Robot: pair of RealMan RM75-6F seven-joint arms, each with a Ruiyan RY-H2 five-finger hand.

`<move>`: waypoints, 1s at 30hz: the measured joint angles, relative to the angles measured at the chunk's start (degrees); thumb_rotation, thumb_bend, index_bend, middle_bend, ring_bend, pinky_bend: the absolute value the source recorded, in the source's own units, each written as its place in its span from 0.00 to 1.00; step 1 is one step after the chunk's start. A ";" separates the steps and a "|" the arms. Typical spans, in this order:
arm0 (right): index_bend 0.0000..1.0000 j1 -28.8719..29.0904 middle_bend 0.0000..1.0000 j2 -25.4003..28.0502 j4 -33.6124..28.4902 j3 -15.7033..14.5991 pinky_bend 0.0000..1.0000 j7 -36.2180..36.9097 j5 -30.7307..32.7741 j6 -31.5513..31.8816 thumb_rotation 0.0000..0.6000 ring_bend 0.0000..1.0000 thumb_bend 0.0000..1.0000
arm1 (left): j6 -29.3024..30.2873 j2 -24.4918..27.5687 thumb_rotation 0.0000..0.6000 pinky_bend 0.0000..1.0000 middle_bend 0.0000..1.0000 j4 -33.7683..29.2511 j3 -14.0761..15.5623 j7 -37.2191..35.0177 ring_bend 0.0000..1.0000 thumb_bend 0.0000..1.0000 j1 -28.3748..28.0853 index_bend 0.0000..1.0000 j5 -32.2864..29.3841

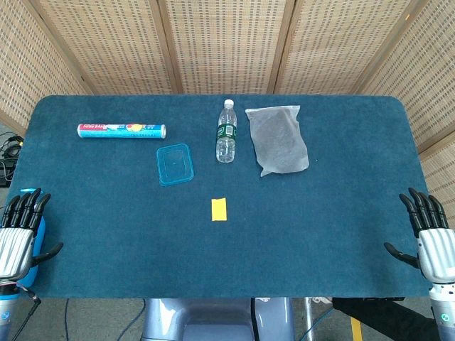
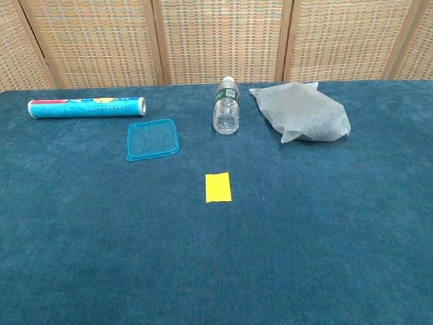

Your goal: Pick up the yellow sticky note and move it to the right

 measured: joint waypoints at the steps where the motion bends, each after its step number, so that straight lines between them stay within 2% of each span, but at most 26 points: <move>1: 0.00 0.01 0.00 -0.11 0.04 0.06 0.00 -0.16 -0.08 -0.17 1.00 0.00 0.12 | 0.02 0.02 1.00 0.03 0.00 0.01 -0.01 -0.03 0.00 0.14 0.03 0.00 -0.03; 30: 0.00 0.24 0.00 -0.76 0.65 0.31 0.00 -1.41 -2.71 -3.74 1.00 0.00 0.12 | 0.16 1.12 1.00 0.03 0.00 -0.75 0.26 -1.13 0.00 0.14 0.53 0.00 0.18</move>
